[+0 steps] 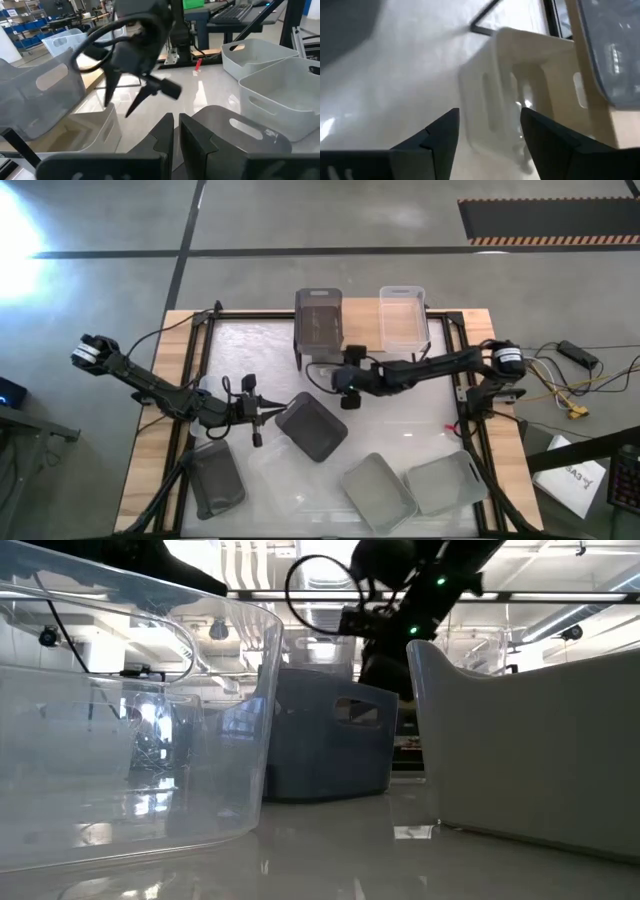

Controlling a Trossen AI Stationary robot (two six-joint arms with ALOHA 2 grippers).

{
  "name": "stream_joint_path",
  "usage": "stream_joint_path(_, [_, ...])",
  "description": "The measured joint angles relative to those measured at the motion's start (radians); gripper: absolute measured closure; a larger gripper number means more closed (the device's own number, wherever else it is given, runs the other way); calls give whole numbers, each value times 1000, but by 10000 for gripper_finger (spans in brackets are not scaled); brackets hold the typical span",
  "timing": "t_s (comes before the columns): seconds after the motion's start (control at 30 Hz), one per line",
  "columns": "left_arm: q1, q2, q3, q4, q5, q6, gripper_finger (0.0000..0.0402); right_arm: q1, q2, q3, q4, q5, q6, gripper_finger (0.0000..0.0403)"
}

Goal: Stack baskets on shelf by color
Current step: Move the top gray bin to the center of the table

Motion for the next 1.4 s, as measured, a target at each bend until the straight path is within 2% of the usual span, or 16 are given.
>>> stream_joint_path(0.27, [0, 0, 0, 0, 1, 0, 389, -24, 94, 98, -116, -1, -3, 193])
stream_joint_path(0.57, [0, 0, -1, 0, 3, 0, 389, -26, 135, 106, -135, -2, 8, 193])
stream_joint_path(0.63, [0, 0, -1, 0, 3, 0, 389, -27, 128, 106, -138, -32, 7, 194])
stream_joint_path(0.8, [0, 0, -1, 0, 3, 0, 389, -25, 94, 128, -213, -207, 15, 209])
stream_joint_path(1.0, [0, 0, -1, 0, 2, -1, 389, -24, 83, 211, -425, -329, 126, 253])
stream_joint_path(1.27, [-7, 0, -1, 1, 2, -13, 389, 61, 79, 213, -672, -351, 271, 382])
stream_joint_path(1.4, [-24, 0, -1, 1, 2, -28, 389, 153, 74, 186, -723, -344, 360, 389])
